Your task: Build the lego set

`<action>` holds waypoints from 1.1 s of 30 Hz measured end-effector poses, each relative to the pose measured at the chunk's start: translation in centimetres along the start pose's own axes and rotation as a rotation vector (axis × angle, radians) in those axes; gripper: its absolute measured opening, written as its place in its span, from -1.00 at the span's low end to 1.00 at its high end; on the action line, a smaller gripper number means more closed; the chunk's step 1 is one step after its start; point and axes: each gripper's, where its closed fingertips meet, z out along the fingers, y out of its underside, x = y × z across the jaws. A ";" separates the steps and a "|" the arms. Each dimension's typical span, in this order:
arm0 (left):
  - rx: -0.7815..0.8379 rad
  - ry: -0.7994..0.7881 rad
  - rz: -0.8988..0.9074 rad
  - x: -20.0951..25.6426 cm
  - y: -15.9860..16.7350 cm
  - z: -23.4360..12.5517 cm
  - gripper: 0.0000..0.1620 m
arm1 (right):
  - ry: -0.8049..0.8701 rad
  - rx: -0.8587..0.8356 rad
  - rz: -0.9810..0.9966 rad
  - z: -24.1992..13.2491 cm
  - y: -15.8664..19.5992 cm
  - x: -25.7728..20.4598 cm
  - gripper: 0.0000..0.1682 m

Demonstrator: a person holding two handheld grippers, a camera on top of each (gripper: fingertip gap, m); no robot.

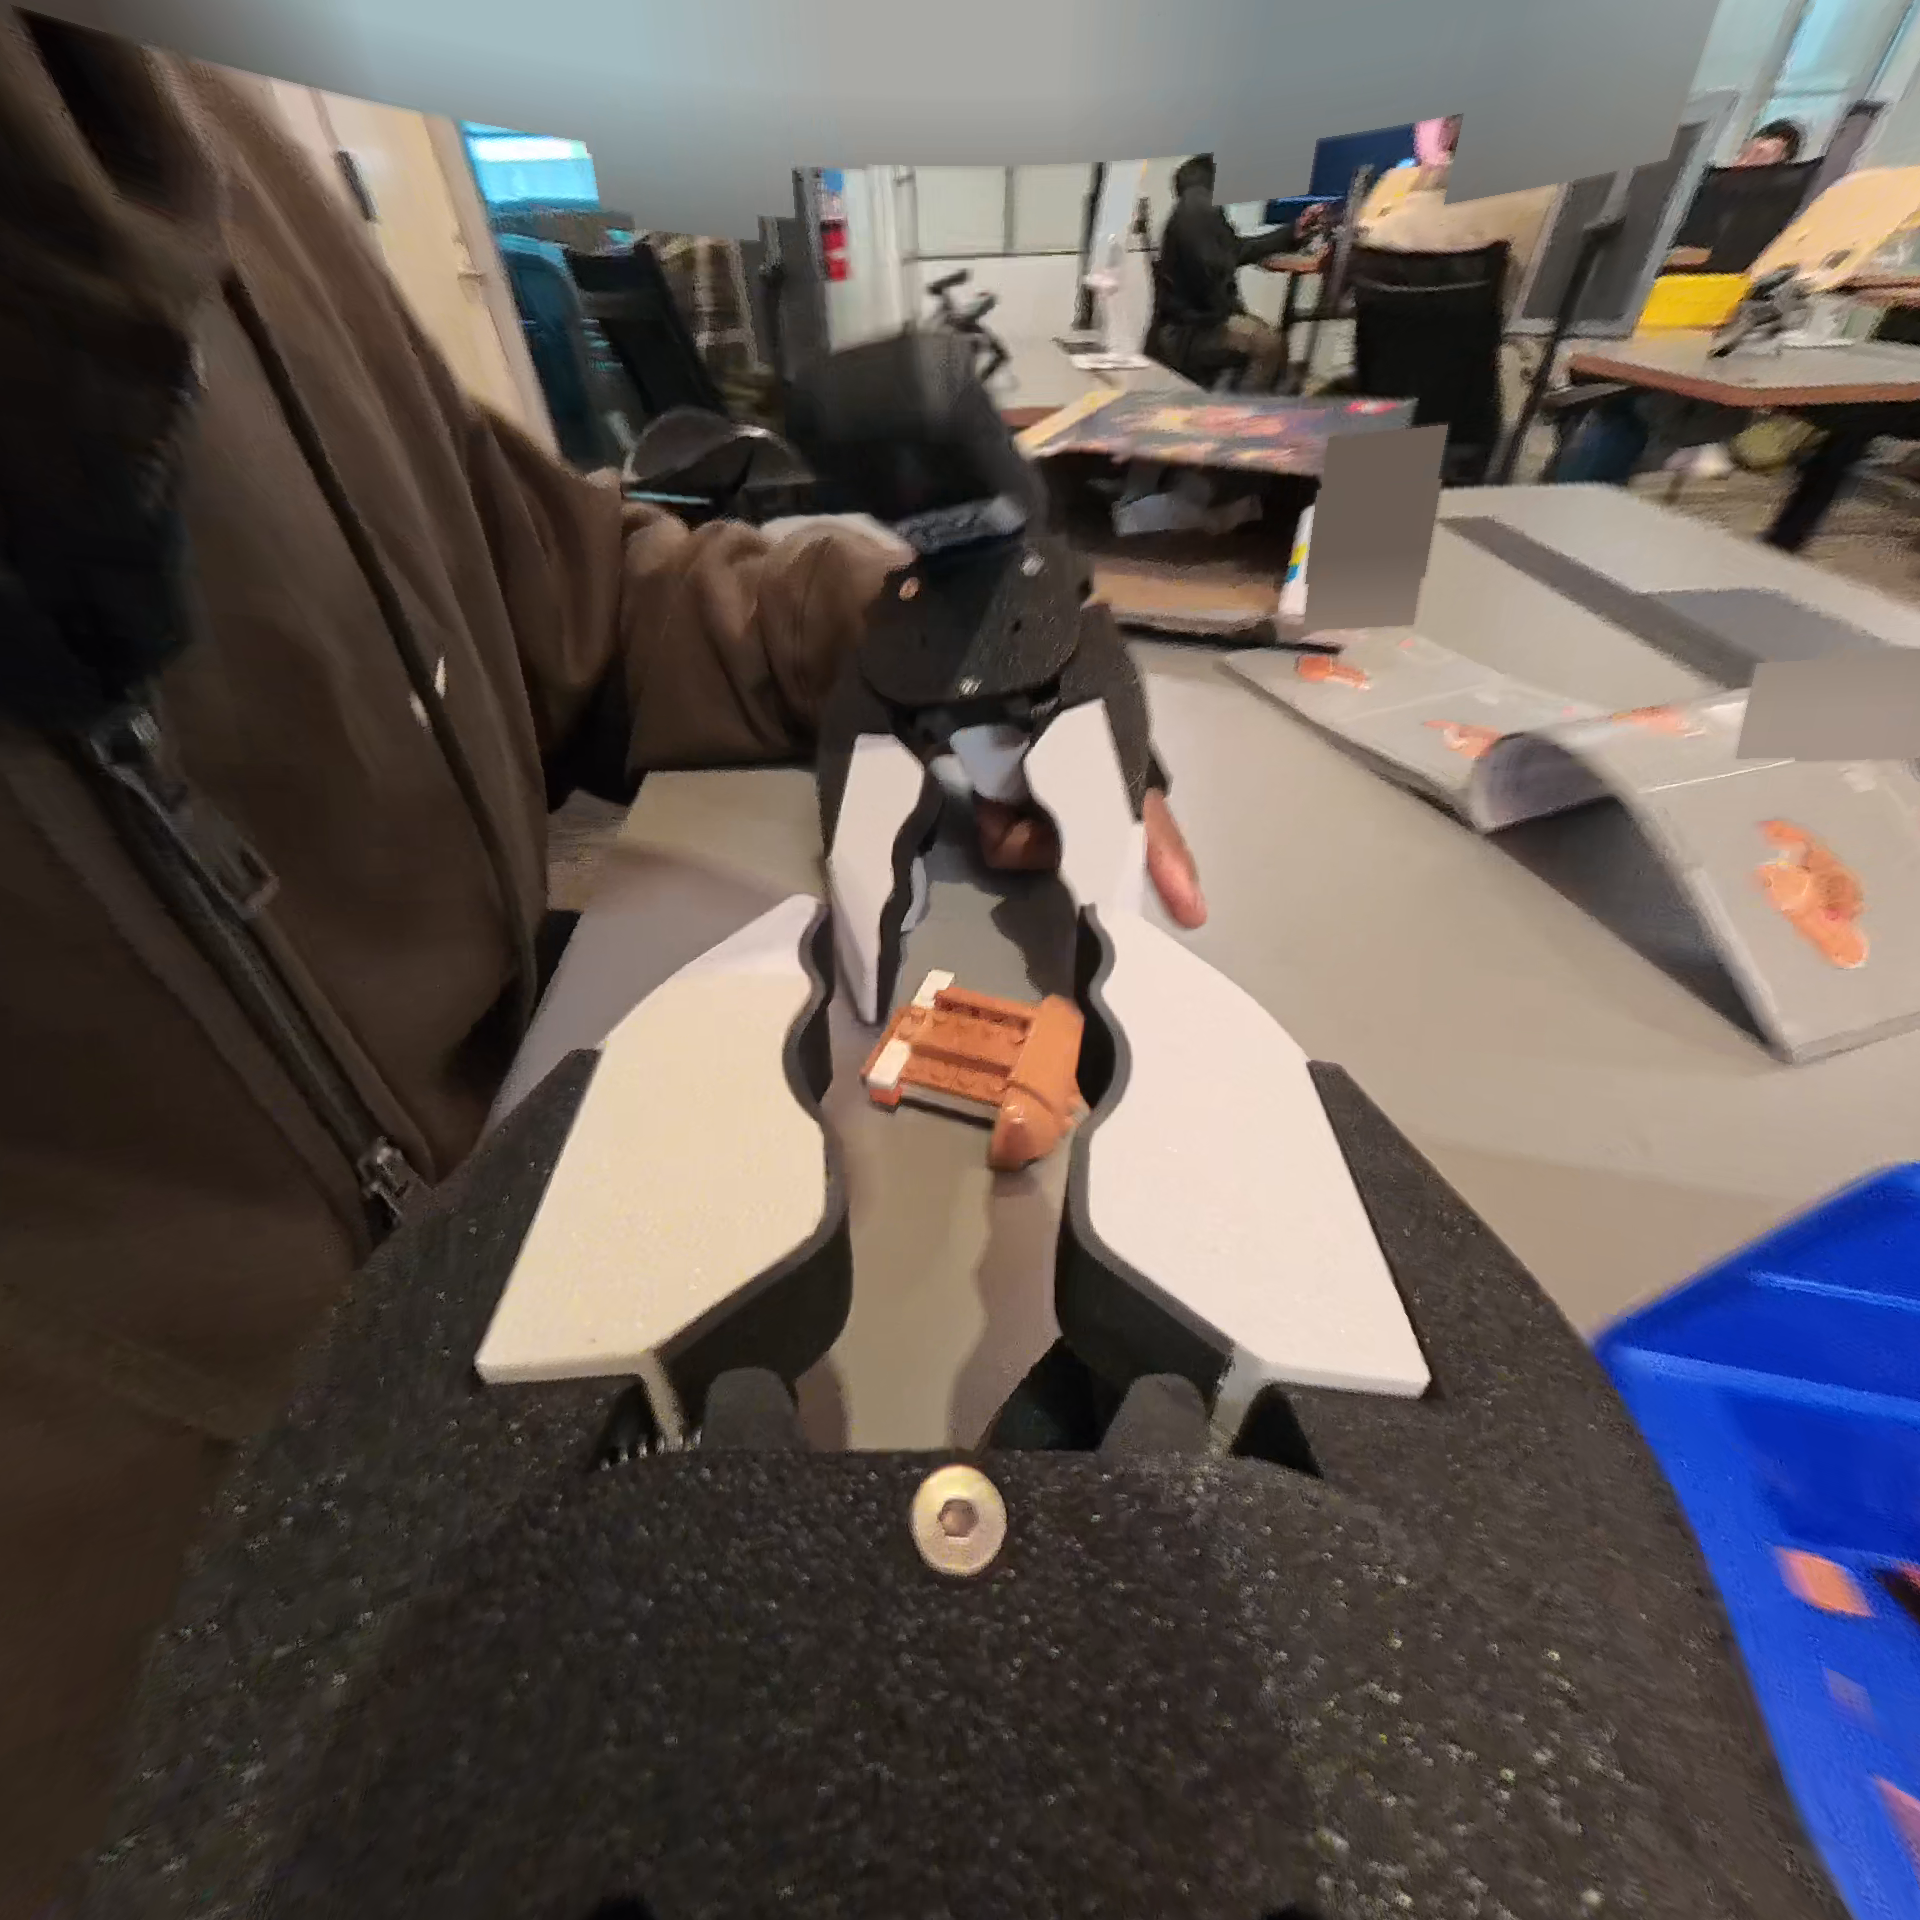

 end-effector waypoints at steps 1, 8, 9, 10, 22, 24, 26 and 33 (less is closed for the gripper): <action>-0.004 -0.004 -0.008 -0.1 0.0 0.0 -0.15 | 0.055 -0.024 -0.042 -1.1 -1.2 0.6 -0.49; -0.004 -0.003 -0.007 -0.1 0.0 0.0 -0.17 | 0.492 -0.718 -0.139 -15.0 -0.4 13.9 -0.85; -0.003 -0.004 -0.006 -0.1 0.0 0.0 -0.17 | 0.464 -0.839 -0.041 -16.3 1.8 15.2 -0.86; -0.002 -0.007 -0.005 -0.1 0.0 0.0 -0.17 | 0.418 -0.939 0.057 -17.0 3.9 15.8 -0.85; 0.007 -0.016 0.010 0.0 -0.1 0.0 -0.20 | 0.246 -1.408 0.296 -17.6 12.3 16.4 -0.72; 0.009 -0.018 0.014 0.0 -0.1 -0.1 -0.22 | 0.243 -1.438 0.305 -17.7 12.7 16.4 -0.73; 0.011 -0.021 0.018 0.1 -0.2 -0.1 -0.22 | 0.229 -1.448 0.316 -17.5 12.8 16.1 -0.73; 0.013 -0.023 0.022 0.1 -0.2 -0.1 -0.23 | 0.237 -1.498 0.331 -17.7 13.2 16.9 -0.82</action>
